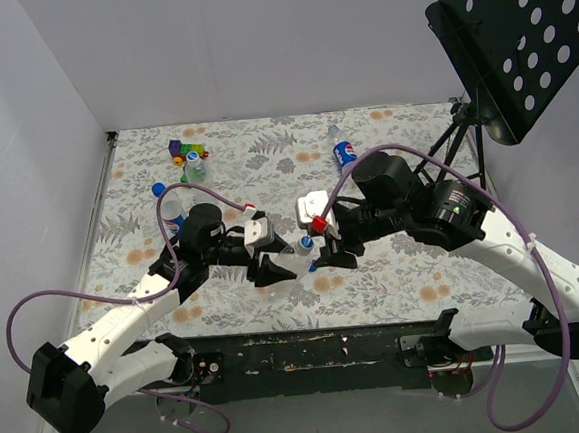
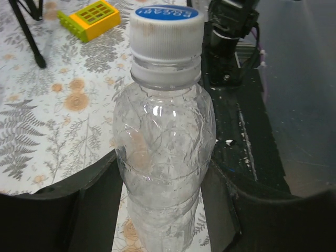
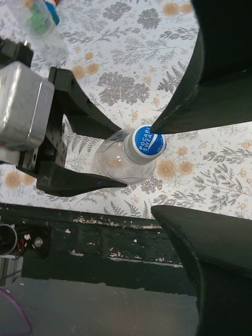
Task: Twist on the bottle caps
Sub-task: Screw the bottle cap onto the plastic bottle.
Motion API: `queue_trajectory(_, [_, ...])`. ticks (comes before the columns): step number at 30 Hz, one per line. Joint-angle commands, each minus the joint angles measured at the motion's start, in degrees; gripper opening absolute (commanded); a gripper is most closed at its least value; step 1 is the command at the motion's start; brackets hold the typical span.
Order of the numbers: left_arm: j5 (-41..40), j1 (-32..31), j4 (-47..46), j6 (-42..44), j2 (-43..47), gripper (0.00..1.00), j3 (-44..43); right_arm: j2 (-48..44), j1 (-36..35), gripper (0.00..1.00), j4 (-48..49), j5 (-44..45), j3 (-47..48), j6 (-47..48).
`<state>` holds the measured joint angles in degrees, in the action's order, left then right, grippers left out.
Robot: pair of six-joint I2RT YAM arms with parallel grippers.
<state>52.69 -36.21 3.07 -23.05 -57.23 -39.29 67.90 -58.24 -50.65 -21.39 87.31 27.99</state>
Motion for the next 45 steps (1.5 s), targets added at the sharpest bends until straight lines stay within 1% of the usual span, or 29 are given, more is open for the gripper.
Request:
queue_trajectory(1, [8.1, 0.2, 2.2, 1.5, -0.3, 0.03, -2.5, 0.7, 0.1, 0.62, -3.5, -6.9, 2.3, 8.5])
queue_trajectory(4, [8.5, 0.2, 2.4, 1.8, -0.2, 0.03, -2.5, 1.9, 0.1, 0.61, -4.3, -7.5, 2.9, 10.1])
queue_trajectory(14, [8.7, 0.2, 3.1, 2.4, 0.5, 0.03, -2.8, 4.6, 0.1, 0.59, -4.5, -5.0, 5.8, 11.6])
queue_trajectory(28, [8.9, 0.2, 3.3, 2.7, 1.4, 0.02, -2.8, 8.3, 0.1, 0.53, -9.3, -8.4, 7.4, 14.9])
queue_trajectory(30, [8.8, 0.2, 3.3, 2.8, 1.5, 0.02, -2.8, 8.8, 0.1, 0.51, -9.2, -8.1, 7.4, 14.8])
queue_trajectory(33, [6.9, 0.2, 3.5, 3.1, 1.9, 0.02, -2.7, 9.5, 0.1, 0.39, -9.2, -7.5, 7.9, 13.6])
queue_trajectory(35, [3.9, 0.2, 3.2, 3.0, 2.4, 0.02, -2.5, 10.0, 0.1, 0.29, -9.0, -7.0, 8.0, 11.7])
queue_trajectory(36, [2.0, 0.2, 2.5, 2.8, 2.8, 0.01, -2.0, 10.2, 0.1, 0.21, -8.9, -6.7, 8.0, 10.2])
queue_trajectory(37, [-0.8, 0.2, 1.8, 2.5, 3.2, 0.01, -1.6, 10.7, 0.1, 0.15, -8.6, -6.0, 8.0, 8.1])
queue_trajectory(39, [-8.1, 0.2, -0.2, 1.5, 4.1, 0.0, -0.6, 11.8, 0.1, 0.05, -8.1, -3.5, 8.0, 1.7])
queue_trajectory(41, [-16.0, 0.0, -2.0, 1.5, 4.9, 0.0, 0.5, 13.3, 0.1, 0.02, -6.5, 0.4, 7.7, -6.2])
queue_trajectory(43, [-26.4, -1.7, -2.7, 2.0, 5.4, 0.0, 1.7, 15.1, 0.1, 0.01, -3.8, 5.9, 6.9, -16.4])
queue_trajectory(45, [-38.6, -4.8, -4.4, 3.7, 5.7, 0.0, 2.6, 17.4, 0.2, 0.01, -1.2, 12.9, 5.9, -29.9])
